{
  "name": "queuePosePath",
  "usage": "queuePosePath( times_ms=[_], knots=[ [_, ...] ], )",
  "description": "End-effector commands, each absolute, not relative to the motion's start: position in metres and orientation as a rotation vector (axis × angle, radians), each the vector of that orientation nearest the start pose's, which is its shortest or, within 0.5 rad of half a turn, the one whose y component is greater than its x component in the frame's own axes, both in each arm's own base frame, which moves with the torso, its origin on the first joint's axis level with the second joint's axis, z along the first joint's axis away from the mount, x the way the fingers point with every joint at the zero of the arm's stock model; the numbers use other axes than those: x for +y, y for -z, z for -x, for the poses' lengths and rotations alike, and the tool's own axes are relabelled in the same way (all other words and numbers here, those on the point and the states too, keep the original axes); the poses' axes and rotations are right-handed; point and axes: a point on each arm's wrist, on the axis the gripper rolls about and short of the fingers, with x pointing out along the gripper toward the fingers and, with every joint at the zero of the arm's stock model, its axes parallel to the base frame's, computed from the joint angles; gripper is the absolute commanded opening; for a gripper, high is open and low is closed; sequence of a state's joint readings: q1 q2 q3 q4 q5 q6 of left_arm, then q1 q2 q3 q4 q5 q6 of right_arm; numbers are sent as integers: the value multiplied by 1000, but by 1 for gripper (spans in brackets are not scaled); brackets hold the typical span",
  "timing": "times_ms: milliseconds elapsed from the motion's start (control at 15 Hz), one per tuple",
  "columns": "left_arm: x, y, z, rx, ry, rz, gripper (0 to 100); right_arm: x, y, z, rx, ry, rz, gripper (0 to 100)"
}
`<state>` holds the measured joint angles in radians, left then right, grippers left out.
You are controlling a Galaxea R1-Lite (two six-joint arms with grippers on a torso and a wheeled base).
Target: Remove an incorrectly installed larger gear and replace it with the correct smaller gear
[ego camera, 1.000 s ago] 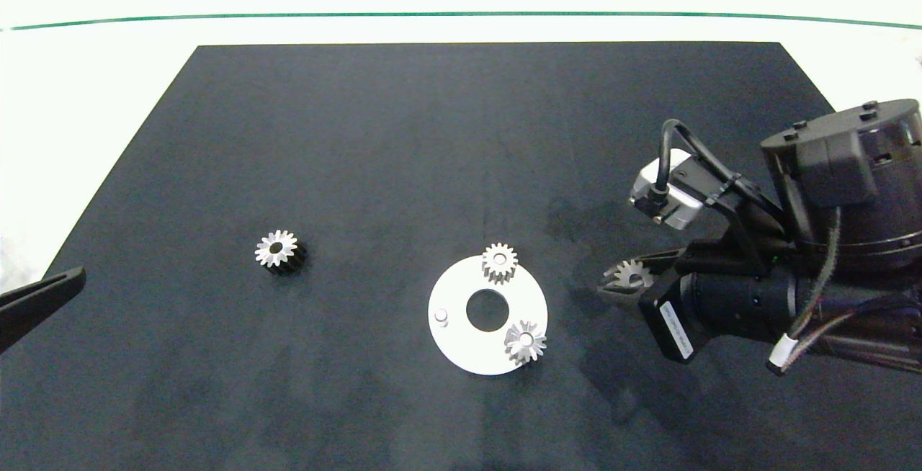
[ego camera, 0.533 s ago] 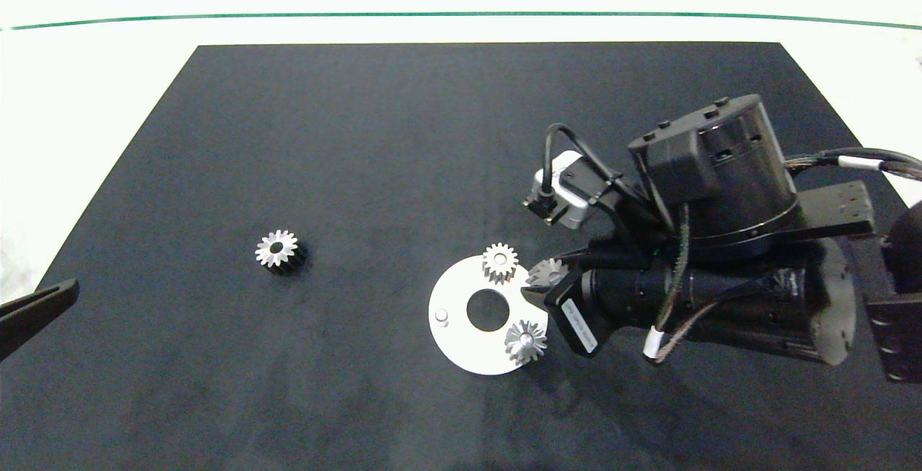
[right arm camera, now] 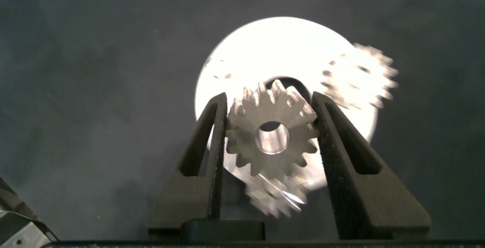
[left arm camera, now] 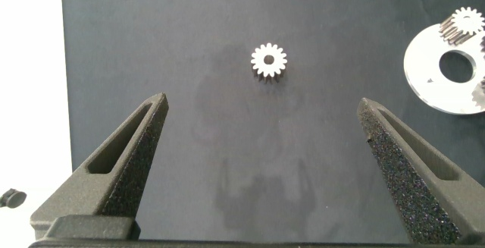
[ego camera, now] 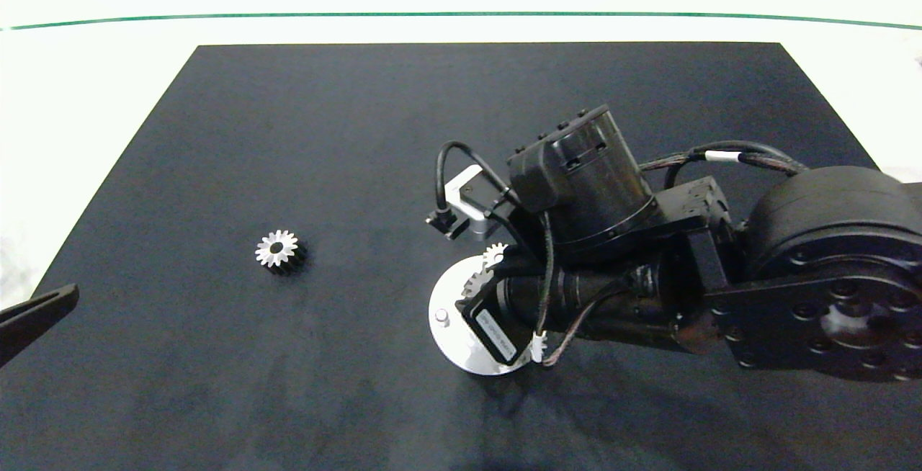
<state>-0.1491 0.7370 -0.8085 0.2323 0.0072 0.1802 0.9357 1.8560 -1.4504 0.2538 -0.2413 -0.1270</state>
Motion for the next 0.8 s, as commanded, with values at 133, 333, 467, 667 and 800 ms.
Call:
queuePosePath(
  times_ms=[133, 333, 467, 667, 800],
  knots=[
    [-7, -272, -47, 149, 155, -193, 100, 305, -206, -215, 550, -738, 532, 25],
    [-7, -272, -47, 151, 155, -193, 100, 310, -201, -219, 559, -738, 538, 25],
    [-7, -270, -47, 154, 157, -193, 100, 314, -200, -222, 556, -735, 535, 25],
    [-7, -269, -47, 158, 157, -194, 100, 320, -199, -227, 547, -733, 531, 25],
    [-7, -269, -46, 155, 157, -192, 100, 323, -198, -229, 546, -731, 531, 25]
  ],
)
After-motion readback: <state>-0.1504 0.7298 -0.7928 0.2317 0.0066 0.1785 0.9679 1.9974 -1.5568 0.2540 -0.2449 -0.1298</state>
